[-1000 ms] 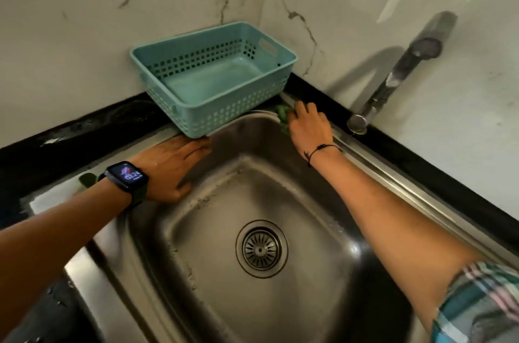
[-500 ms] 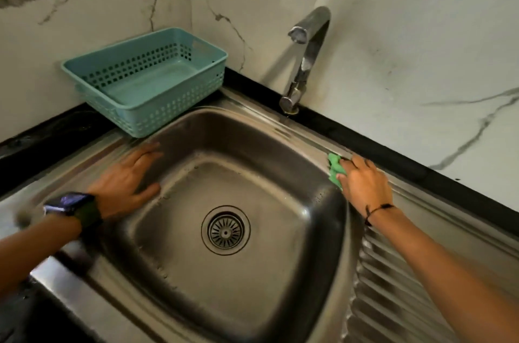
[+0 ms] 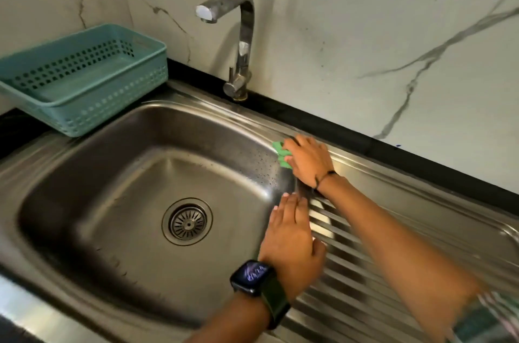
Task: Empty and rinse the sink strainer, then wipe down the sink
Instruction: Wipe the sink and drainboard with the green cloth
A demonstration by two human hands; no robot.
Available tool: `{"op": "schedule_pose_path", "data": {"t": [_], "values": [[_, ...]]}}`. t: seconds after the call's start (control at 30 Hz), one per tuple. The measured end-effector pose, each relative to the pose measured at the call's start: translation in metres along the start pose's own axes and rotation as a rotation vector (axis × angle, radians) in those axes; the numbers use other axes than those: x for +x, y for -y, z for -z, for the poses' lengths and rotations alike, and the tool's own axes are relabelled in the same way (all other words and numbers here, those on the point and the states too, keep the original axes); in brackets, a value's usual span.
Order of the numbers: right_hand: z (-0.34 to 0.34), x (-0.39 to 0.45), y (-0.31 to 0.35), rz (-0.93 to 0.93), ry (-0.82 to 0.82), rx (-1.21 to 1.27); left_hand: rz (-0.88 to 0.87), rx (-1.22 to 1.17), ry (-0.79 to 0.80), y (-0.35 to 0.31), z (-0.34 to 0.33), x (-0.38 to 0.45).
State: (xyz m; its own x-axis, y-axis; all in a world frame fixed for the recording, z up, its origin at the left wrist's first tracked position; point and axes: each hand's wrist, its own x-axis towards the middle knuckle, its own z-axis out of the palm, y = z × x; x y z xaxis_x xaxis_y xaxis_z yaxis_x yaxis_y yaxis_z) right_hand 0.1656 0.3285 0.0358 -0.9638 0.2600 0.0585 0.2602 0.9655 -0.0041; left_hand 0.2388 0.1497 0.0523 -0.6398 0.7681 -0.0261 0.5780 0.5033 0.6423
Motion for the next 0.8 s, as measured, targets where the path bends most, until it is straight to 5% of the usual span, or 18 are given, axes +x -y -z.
{"op": "schedule_pose_path", "data": {"t": [0.3, 0.8], "values": [[0.014, -0.144, -0.097, -0.218, 0.026, 0.058, -0.171, 0.195, 0.127, -0.029, -0.051, -0.037], [-0.003, -0.020, -0.004, 0.070, 0.003, 0.123, -0.181, 0.343, 0.076, -0.025, -0.069, -0.038]]}}
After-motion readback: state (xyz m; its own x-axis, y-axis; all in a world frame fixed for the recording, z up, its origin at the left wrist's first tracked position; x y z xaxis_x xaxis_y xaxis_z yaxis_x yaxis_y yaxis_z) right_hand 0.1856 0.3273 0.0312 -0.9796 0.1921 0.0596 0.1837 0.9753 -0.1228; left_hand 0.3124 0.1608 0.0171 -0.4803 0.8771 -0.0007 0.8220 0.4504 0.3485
